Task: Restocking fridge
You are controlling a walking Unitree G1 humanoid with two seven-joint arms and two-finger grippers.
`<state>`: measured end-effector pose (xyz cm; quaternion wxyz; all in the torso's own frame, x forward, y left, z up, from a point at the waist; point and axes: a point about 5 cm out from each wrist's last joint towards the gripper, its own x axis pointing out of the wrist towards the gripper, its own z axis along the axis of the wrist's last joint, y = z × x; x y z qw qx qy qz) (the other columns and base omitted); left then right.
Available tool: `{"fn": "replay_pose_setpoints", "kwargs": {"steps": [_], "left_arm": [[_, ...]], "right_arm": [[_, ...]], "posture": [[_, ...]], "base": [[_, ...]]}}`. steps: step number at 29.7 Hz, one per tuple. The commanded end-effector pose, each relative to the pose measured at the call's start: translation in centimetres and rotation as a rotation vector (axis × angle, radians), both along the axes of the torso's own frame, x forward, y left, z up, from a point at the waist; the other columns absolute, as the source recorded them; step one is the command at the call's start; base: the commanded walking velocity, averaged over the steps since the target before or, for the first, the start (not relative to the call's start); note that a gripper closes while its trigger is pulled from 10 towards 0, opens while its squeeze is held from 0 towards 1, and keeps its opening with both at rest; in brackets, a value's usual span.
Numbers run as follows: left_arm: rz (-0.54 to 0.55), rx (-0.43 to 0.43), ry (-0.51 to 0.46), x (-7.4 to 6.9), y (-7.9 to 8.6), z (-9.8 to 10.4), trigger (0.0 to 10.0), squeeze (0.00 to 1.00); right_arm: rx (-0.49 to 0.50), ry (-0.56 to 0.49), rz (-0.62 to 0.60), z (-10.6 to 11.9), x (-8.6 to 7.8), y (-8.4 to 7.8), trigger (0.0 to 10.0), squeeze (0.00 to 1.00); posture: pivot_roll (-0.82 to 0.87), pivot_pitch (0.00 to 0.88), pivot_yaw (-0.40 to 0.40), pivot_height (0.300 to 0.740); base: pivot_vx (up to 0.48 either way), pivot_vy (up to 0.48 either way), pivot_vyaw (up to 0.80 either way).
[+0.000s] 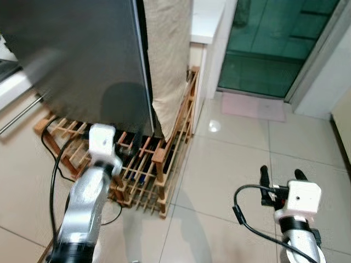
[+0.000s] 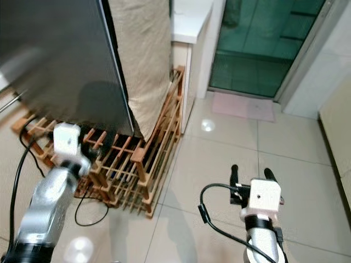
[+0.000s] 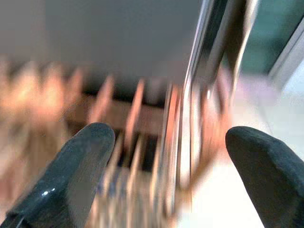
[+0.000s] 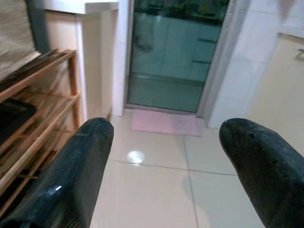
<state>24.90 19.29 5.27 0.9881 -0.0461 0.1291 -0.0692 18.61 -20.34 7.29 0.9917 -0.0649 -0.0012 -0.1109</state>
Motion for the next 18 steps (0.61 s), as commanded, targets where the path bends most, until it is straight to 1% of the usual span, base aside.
{"fn": "replay_pose_setpoints", "kwargs": {"steps": [1, 2, 3, 4, 5, 6, 7, 8, 10, 12, 14, 17, 18], "left_arm": [[-0.007, -0.059, -0.035, 0.7, -0.8, 1.1, 10.0, 0.00], [-0.014, -0.095, -0.063, 1.3, -1.4, 1.8, 10.0, 0.00], [-0.033, -0.117, -0.111, 1.8, -2.1, 2.8, 10.0, 0.00], [-0.047, -0.128, -0.141, 2.1, -2.5, 3.4, 10.0, 0.00], [-0.059, -0.142, -0.187, 2.4, -3.1, 4.6, 10.0, 0.00], [-0.059, -0.142, -0.187, 2.4, -3.1, 4.6, 10.0, 0.00], [-0.069, -0.136, -0.225, 2.5, -3.5, 5.6, 10.0, 0.00], [-0.080, -0.133, -0.250, 2.5, -3.8, 6.0, 10.0, 0.00], [-0.089, -0.146, -0.272, 2.5, -4.1, 6.5, 10.0, 0.00], [-0.093, -0.137, -0.279, 2.6, -4.2, 6.6, 10.0, 0.00], [-0.097, -0.134, -0.293, 3.0, -4.5, 6.8, 10.0, 0.00], [-0.101, -0.138, -0.303, 3.1, -4.8, 7.0, 10.0, 0.00], [-0.116, -0.136, -0.326, 3.0, -5.3, 7.5, 10.0, 0.00]], "right_arm": [[0.000, 0.003, -0.022, -0.3, 0.1, -0.4, 10.0, 0.00], [-0.001, 0.002, -0.024, -0.3, 0.4, -0.4, 10.0, 0.00], [0.000, -0.007, -0.020, -0.1, 0.6, -0.2, 10.0, 0.00], [0.001, -0.013, -0.015, 0.1, 0.7, -0.1, 10.0, 0.00], [-0.002, -0.034, -0.003, 0.5, 1.0, 0.1, 10.0, 0.00], [-0.002, -0.034, -0.003, 0.5, 1.0, 0.1, 10.0, 0.00], [0.000, -0.056, 0.004, 1.0, 1.4, 0.2, 10.0, 0.00], [-0.004, -0.070, 0.009, 1.3, 1.5, 0.3, 10.0, 0.00], [-0.011, -0.092, 0.020, 1.8, 1.7, 0.6, 10.0, 0.00], [-0.017, -0.098, 0.027, 1.9, 1.8, 0.7, 10.0, 0.00], [-0.025, -0.099, 0.034, 1.9, 2.1, 0.7, 10.0, 0.00], [-0.027, -0.096, 0.035, 1.8, 2.3, 0.7, 10.0, 0.00], [-0.034, -0.092, 0.039, 1.8, 2.6, 0.5, 10.0, 0.00]], "posture": [[0.01, 0.000, 0.011, 0.740], [0.01, 0.000, 0.010, 0.740], [0.01, 0.000, 0.009, 0.740], [0.01, 0.000, 0.008, 0.740], [0.00, 0.000, 0.008, 0.740], [0.00, 0.000, 0.008, 0.740], [0.00, 0.000, 0.007, 0.740], [0.00, 0.000, 0.006, 0.740], [0.00, 0.000, 0.003, 0.740], [0.00, 0.000, 0.003, 0.740], [0.00, 0.000, -0.005, 0.740], [0.00, 0.000, -0.006, 0.740], [0.00, 0.000, -0.007, 0.740]], "base": [[0.000, 0.000, 0.00], [0.000, 0.000, 0.00], [0.000, 0.000, 0.00], [0.000, 0.000, 0.00], [0.000, 0.000, 0.00], [0.000, 0.000, 0.00], [0.000, 0.000, 0.00], [0.000, 0.000, 0.00], [0.343, 0.000, 0.00], [0.427, 0.000, 0.00], [0.480, 0.000, 0.00], [0.480, 0.000, 0.00], [0.480, 0.000, 0.00]]}}
